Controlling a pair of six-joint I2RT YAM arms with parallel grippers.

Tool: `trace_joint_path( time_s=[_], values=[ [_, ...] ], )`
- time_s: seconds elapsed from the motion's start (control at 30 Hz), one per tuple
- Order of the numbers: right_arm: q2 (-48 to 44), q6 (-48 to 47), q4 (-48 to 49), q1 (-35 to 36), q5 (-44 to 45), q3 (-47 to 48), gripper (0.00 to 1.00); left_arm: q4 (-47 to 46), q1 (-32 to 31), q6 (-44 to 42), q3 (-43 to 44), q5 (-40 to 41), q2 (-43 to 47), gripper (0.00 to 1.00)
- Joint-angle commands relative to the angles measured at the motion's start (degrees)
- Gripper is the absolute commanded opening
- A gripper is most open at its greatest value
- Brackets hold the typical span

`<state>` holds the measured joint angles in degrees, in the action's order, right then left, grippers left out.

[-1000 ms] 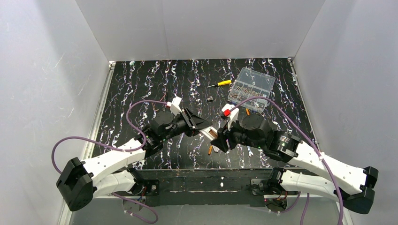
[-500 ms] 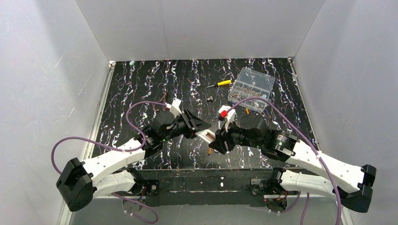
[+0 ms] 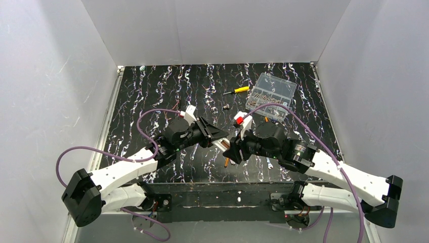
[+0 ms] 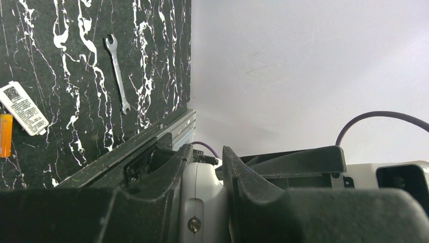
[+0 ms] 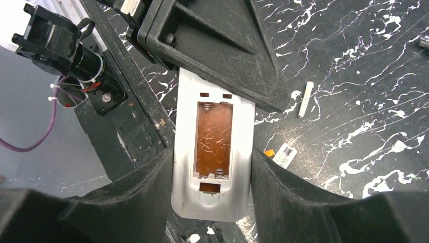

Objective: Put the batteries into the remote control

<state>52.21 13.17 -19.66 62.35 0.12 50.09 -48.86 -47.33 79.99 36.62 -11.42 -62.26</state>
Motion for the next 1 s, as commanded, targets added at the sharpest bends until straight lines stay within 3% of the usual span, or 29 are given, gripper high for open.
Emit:
trace_joint_path(
  time_s=[0.0,0.03,0.13,0.23,0.33,0.43,0.5,0.8,0.9,0.97],
  values=[
    [-0.9,-0.1,4.4,0.2,1.4,1.3,0.09,-3.3,0.2,0.3,2.1,-1.5,0.3,0.08],
    [-1.2,-0.1,4.4,0.3,1.7,1.2,0.09,-3.4,0.2,0.4,1.9,-1.5,0.3,0.0],
    [-1.6,-0.3,4.1,0.2,2.2,1.2,0.12,-4.2,0.1,0.3,1.8,-1.7,0.1,0.0],
    [-2.3,-0.7,4.0,0.2,1.9,1.0,0.21,-5.2,0.1,-0.4,1.6,-1.8,0.1,0.0],
    [-3.4,-1.0,4.1,0.2,1.5,0.4,0.41,-7.0,0.1,-1.9,1.2,-2.2,0.2,0.0],
    [-4.9,-2.1,4.4,0.2,0.3,0.0,0.68,-9.9,0.1,-4.0,0.3,-2.9,0.3,0.0],
    [-6.0,-2.7,4.4,0.3,-1.5,0.2,0.74,-11.5,0.1,-5.1,-0.7,-3.0,0.4,0.0],
    [-13.2,-6.1,1.8,0.3,-4.2,3.1,0.79,-20.5,0.1,-10.5,-5.8,-3.6,0.7,0.0],
    [-15.8,-6.3,0.0,0.2,3.1,3.8,0.76,-17.8,0.1,-13.1,-6.1,-4.5,2.6,0.0],
    [-16.2,-6.1,-2.9,0.2,8.8,4.5,0.67,-14.4,0.1,-15.0,-5.8,-5.5,4.8,0.0]
  ],
)
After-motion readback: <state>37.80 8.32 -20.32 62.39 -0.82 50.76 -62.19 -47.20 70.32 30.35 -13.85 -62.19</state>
